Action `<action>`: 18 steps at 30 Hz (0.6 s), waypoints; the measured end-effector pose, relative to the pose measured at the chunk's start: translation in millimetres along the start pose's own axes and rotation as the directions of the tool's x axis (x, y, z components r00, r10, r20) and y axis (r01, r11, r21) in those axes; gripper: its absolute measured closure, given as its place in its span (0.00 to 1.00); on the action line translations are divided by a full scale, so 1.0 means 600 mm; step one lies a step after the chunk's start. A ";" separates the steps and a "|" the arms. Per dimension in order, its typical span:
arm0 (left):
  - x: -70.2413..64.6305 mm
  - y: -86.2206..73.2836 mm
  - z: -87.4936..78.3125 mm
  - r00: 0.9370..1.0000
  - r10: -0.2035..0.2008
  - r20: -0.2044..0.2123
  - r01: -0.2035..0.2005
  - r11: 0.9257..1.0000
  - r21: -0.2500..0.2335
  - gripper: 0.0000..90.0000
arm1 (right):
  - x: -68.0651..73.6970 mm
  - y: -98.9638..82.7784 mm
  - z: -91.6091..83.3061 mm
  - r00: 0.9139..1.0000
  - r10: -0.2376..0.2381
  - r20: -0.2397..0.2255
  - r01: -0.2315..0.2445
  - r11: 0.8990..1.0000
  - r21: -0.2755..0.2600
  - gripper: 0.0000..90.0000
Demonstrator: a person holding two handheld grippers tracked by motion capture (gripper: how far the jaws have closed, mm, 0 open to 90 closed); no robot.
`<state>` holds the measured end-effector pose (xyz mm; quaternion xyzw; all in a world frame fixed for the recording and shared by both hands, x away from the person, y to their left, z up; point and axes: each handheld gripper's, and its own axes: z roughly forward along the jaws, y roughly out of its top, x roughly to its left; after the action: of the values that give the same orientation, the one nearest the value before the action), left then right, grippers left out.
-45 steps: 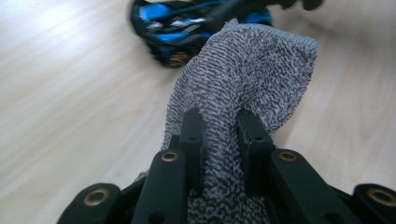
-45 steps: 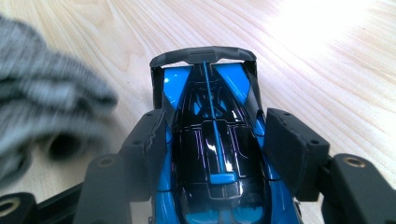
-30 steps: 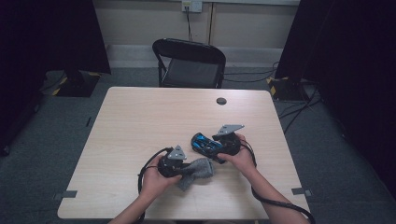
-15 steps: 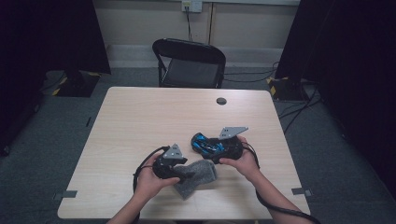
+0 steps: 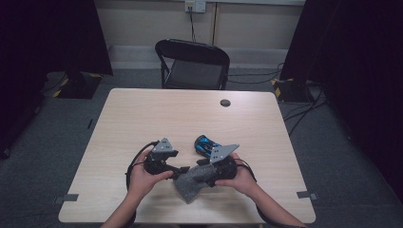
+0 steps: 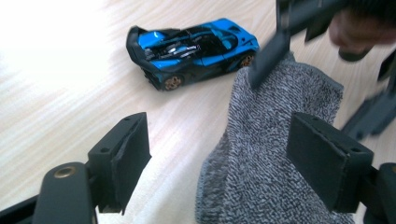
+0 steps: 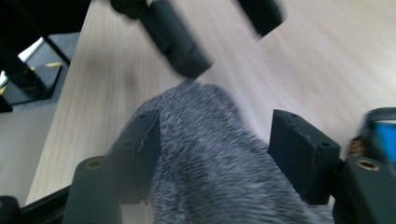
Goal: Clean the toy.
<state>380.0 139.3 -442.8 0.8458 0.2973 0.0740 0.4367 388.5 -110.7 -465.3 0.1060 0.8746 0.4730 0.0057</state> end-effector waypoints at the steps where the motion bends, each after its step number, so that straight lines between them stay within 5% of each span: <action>1: 0.002 0.000 -0.001 1.000 -0.001 -0.004 0.001 1.000 -0.005 0.23 | 0.001 -0.004 0.004 1.000 -0.003 -0.006 0.003 1.000 0.008 0.40; 13: 0.017 0.010 0.001 1.000 -0.003 -0.017 0.002 1.000 -0.014 0.21 | 0.011 -0.042 0.030 0.999 -0.038 0.013 0.036 0.993 0.113 0.46; 18: 0.020 0.016 0.003 1.000 0.006 -0.017 -0.007 1.000 -0.017 0.21 | 0.017 -0.040 0.032 0.997 -0.018 0.079 0.007 0.991 0.135 0.64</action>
<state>394.6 140.4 -438.0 0.8424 0.2976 0.0853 0.4410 376.3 -105.8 -494.8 0.1195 0.9044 0.4081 0.0367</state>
